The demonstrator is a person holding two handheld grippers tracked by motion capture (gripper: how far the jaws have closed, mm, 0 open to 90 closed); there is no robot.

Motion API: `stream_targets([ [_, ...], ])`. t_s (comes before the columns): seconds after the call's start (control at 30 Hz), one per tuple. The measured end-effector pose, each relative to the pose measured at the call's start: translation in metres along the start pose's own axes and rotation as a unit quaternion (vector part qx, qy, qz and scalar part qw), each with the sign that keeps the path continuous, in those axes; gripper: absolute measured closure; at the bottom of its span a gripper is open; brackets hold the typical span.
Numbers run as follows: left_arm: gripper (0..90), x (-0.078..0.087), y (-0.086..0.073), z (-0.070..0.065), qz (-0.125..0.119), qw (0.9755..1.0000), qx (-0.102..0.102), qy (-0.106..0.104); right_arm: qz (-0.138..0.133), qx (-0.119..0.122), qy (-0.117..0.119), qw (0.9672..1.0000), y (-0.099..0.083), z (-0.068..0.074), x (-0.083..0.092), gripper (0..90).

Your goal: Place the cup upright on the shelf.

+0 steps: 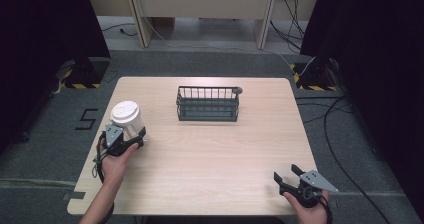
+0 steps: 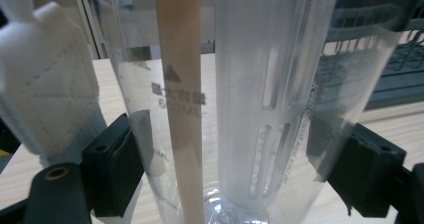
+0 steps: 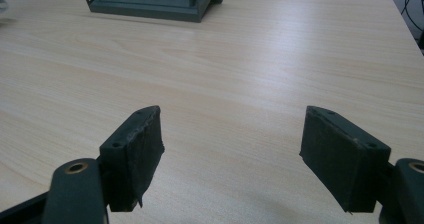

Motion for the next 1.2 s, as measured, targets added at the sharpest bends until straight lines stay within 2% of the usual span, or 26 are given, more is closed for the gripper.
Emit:
stream_targets([
  [0.47,17.7,0.003,0.021,-0.031,-0.009,0.9993,-0.010,-0.036,0.000,-0.001,0.000,1.0000,0.000,0.000,0.000,25.2],
  [0.6,17.8,0.002,0.029,-0.044,-0.015,0.9984,-0.015,-0.052,-0.001,-0.002,0.000,1.0000,0.000,0.000,0.000,25.2],
  [1.2,17.8,-0.009,0.046,-0.080,-0.027,0.9954,-0.020,-0.089,0.000,-0.001,0.000,1.0000,0.000,0.000,0.000,25.2],
])
Point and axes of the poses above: each handheld gripper's, and its own axes: x roughly backward along the jaws, y roughly out of its top, z roughly to its left, the point moved 10 cm from there along -x, roughly forward along the jaws, and after that the axes turned 8 degrees about -z, right-handed, at the moved point
